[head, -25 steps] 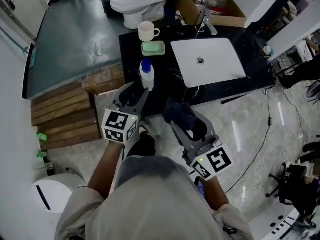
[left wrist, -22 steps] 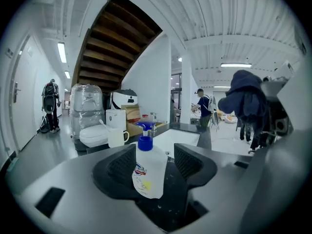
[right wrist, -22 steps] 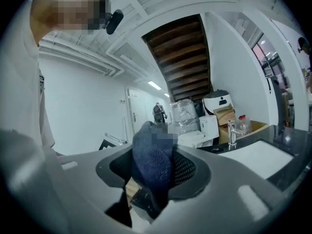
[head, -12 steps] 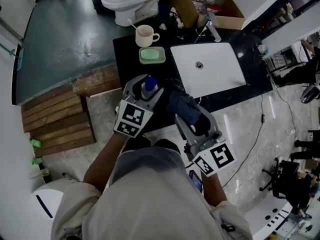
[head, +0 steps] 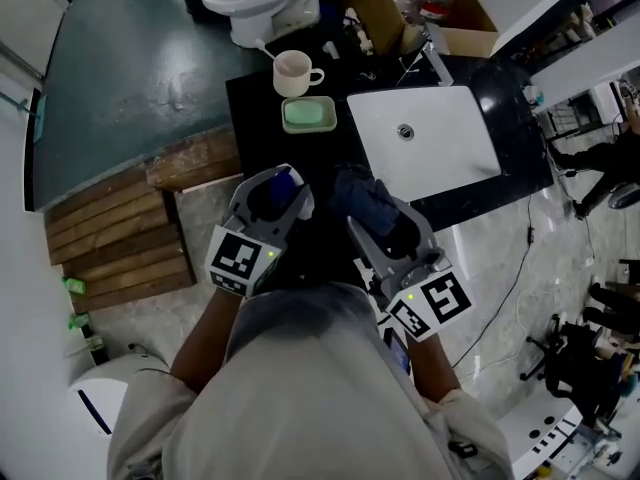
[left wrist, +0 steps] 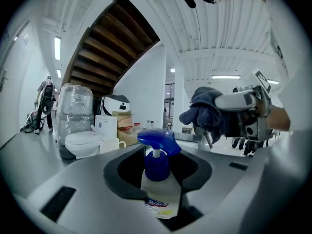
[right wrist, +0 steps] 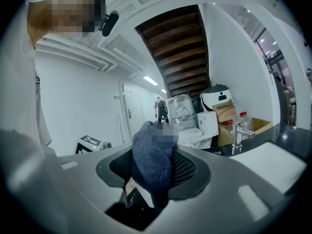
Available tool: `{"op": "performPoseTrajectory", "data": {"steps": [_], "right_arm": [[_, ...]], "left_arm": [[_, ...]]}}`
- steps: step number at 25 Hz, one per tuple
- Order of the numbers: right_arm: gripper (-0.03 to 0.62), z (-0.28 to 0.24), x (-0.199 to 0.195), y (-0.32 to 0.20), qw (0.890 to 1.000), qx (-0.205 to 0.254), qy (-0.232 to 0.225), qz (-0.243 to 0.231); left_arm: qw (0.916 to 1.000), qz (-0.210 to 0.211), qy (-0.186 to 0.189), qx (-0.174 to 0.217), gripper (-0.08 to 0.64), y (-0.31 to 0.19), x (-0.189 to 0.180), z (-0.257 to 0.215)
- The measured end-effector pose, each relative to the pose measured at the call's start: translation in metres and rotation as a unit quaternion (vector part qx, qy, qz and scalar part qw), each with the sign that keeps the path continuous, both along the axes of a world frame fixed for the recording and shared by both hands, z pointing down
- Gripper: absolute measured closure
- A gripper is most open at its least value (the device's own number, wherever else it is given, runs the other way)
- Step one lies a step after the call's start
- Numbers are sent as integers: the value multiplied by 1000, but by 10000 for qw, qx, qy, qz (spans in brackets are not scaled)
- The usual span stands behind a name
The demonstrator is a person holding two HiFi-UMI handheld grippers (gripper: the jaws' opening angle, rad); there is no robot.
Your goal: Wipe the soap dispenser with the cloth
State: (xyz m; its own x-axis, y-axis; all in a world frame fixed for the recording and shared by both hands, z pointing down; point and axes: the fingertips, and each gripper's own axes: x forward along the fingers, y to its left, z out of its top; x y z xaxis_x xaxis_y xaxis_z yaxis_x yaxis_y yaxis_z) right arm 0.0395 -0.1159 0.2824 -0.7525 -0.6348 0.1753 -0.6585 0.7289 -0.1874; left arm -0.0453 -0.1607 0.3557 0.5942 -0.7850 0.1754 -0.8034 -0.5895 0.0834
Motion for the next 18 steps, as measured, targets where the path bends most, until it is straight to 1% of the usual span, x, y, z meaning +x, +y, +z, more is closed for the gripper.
{"op": "performPoseTrajectory", "data": {"steps": [3, 6, 9, 13, 18], "right_arm": [[417, 0, -9, -15, 9997, -14, -44, -241], [417, 4, -23, -27, 9988, -24, -64, -481], [417, 18, -40, -40, 9974, -133, -102, -700], [417, 34, -60, -51, 9946, -214, -79, -1009], [417, 51, -74, -55, 9910, -395, 38, -1276]], "left_arm": [[9998, -120, 124, -24, 422, 4, -9, -1], [9998, -151, 134, 20, 422, 9, -14, -2], [9998, -121, 113, 82, 422, 11, -15, -3], [10000, -11, 1, -73, 422, 15, -12, -3], [9998, -1, 10, -208, 422, 19, -15, -1]]}}
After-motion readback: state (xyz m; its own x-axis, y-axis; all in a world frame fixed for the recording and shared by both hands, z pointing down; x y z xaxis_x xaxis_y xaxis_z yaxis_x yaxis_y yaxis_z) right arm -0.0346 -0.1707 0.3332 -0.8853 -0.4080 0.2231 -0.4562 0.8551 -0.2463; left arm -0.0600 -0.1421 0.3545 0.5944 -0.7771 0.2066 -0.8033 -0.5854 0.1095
